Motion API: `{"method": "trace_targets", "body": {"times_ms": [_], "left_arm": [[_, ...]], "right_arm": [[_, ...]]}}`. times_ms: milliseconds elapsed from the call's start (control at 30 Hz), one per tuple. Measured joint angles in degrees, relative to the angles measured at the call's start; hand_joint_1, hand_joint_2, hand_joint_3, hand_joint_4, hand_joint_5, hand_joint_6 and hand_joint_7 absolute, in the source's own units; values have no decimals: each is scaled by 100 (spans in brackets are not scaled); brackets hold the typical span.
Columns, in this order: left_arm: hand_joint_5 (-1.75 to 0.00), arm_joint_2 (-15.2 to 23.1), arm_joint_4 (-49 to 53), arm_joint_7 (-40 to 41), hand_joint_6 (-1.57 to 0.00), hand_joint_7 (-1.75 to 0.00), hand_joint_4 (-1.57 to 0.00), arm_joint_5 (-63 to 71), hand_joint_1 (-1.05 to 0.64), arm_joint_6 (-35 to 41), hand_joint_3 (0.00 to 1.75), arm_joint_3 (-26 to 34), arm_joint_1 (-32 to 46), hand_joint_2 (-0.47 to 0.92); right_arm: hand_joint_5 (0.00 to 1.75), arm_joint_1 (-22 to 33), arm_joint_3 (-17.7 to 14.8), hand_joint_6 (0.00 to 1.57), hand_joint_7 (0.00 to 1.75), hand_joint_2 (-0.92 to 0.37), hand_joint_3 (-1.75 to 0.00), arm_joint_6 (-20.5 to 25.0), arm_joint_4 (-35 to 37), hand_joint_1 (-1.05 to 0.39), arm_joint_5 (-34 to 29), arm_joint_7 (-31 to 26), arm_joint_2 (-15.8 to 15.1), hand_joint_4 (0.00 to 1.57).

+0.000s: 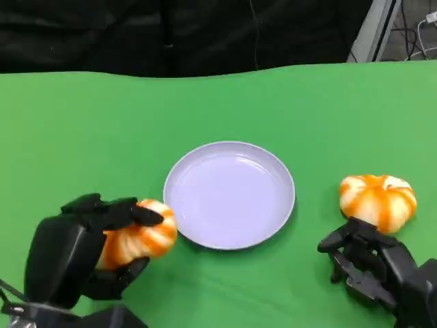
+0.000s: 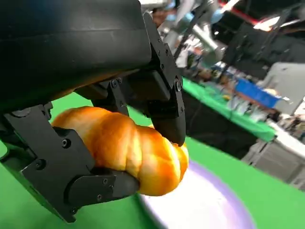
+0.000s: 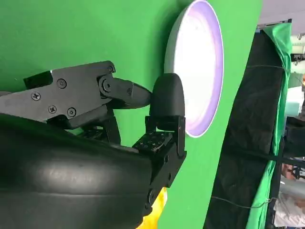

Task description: Grasp the bread from the table and place it into the plate.

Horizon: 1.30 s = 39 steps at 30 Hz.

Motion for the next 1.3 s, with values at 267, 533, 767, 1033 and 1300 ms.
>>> {"method": "trace_targets", "body": {"times_ms": [267, 533, 767, 1033, 1300], "left_arm": [[-124, -4, 198, -27, -107, -98, -111, 12, -12, -269, 123, -4, -270, 40], [-127, -189, 1029, -261, -100, -105, -104, -209, -13, -578, 109, -204, -857, 52], [-147, -422, 1712, -407, -98, -113, -96, -256, -13, -666, 109, -381, -1512, 53], [-166, -715, 2410, -409, -92, -122, -85, -238, -12, -728, 110, -591, -2177, 53], [-165, -981, 3200, -402, -90, -123, -86, -202, -14, -732, 107, -772, -2866, 54]], "right_arm": [[175, -12, 4, 68, 121, -92, -50, -4, 34, -24, -1, -6, 6, 61], [175, -42, 35, 69, 120, -92, -49, -19, 72, -25, -31, -60, 16, 61], [175, -52, 59, 69, 119, -92, -49, -41, 84, -25, -47, -79, 19, 62], [173, -52, 73, 69, 118, -92, -49, -56, 81, -25, -81, -113, 21, 63], [172, -50, 85, 69, 118, -92, -50, -76, 75, -23, -81, -115, 31, 65]]}}
